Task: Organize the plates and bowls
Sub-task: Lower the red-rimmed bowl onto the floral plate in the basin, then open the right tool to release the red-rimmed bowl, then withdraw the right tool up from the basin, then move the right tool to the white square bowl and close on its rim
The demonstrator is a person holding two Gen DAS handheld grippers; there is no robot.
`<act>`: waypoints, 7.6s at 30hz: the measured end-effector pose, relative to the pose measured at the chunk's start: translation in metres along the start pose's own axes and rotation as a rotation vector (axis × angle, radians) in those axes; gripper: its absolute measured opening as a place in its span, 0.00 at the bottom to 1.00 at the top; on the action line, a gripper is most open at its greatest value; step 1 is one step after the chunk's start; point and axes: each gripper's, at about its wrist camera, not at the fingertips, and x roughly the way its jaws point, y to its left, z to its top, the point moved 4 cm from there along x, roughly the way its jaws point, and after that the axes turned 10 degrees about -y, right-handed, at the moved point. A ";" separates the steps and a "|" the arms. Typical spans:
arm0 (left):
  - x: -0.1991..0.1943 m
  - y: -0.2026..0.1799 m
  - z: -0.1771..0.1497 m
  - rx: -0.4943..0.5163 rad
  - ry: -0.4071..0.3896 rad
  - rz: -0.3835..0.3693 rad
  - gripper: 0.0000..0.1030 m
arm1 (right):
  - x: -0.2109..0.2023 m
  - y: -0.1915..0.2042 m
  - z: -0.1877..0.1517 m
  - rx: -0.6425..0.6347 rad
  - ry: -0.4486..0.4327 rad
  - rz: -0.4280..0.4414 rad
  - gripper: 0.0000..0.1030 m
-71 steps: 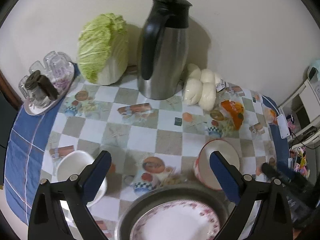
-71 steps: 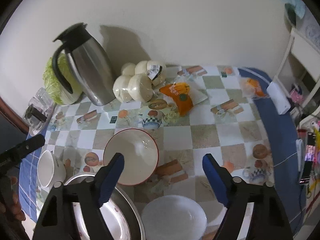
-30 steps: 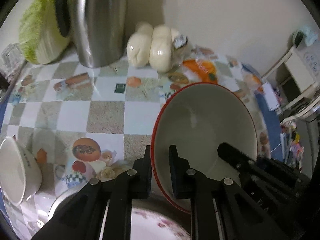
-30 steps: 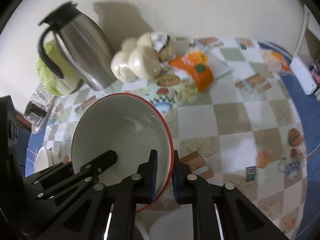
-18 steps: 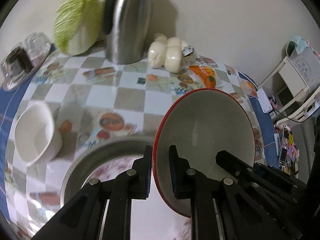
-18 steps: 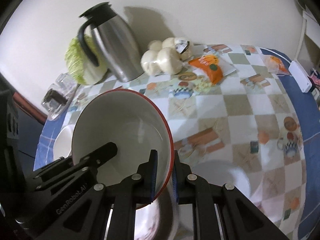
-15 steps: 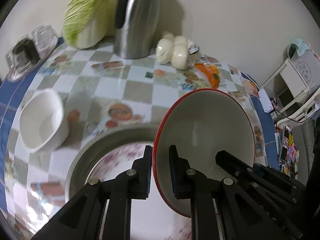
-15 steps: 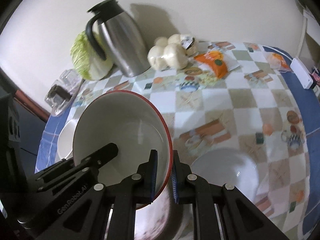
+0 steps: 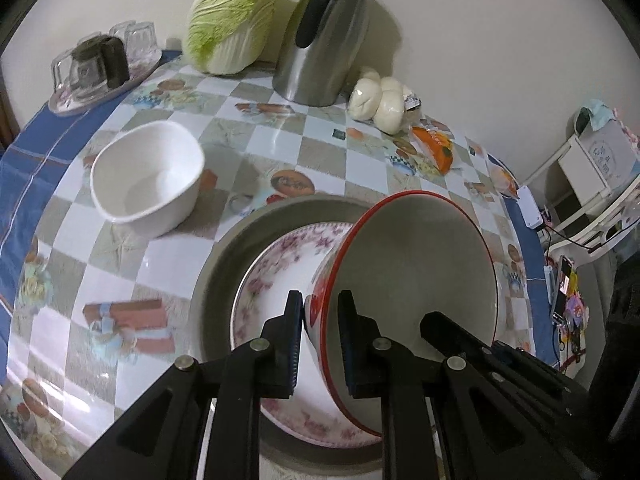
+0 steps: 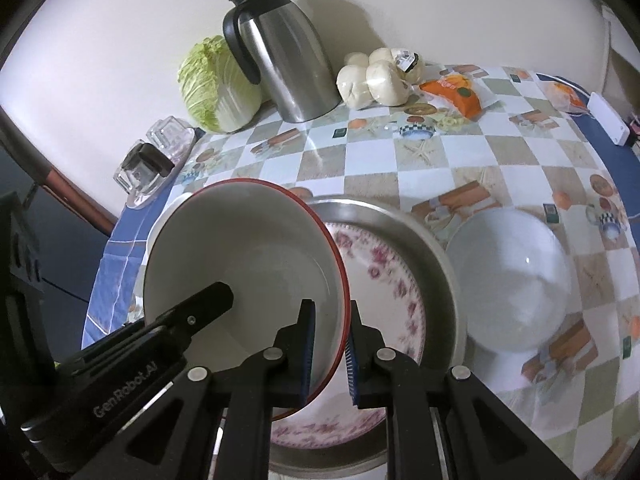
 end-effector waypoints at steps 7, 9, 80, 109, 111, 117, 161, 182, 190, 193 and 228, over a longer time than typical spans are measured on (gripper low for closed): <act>-0.012 0.009 -0.008 -0.006 -0.009 0.016 0.16 | -0.004 0.008 -0.012 0.010 0.005 0.023 0.15; -0.014 0.011 -0.009 -0.010 -0.009 0.015 0.16 | -0.005 0.010 -0.014 0.010 0.006 0.026 0.15; 0.045 0.003 -0.033 -0.013 0.179 0.032 0.24 | 0.023 -0.021 -0.022 0.093 0.094 -0.006 0.22; -0.010 0.003 -0.001 0.003 0.021 0.049 0.48 | -0.023 -0.009 0.000 0.065 -0.030 -0.002 0.23; -0.012 0.006 -0.001 -0.001 0.018 0.056 0.49 | -0.022 -0.008 0.000 0.062 -0.027 -0.006 0.29; -0.013 0.017 0.001 -0.021 0.009 0.091 0.63 | -0.023 -0.011 0.000 0.049 -0.032 -0.039 0.46; -0.039 0.106 0.023 -0.128 -0.137 0.403 0.97 | -0.019 -0.016 -0.001 0.037 -0.087 -0.139 1.00; -0.040 0.163 0.043 -0.231 -0.141 0.420 0.97 | -0.022 -0.005 0.004 0.045 -0.134 -0.233 1.00; -0.035 0.179 0.051 -0.229 -0.141 0.437 0.97 | -0.020 0.002 0.012 0.057 -0.145 -0.240 1.00; -0.036 0.186 0.054 -0.255 -0.162 0.427 0.97 | -0.013 0.011 0.015 0.039 -0.110 -0.227 1.00; 0.006 0.221 0.062 -0.436 -0.160 0.195 0.97 | 0.072 0.147 0.067 -0.205 0.037 -0.167 0.93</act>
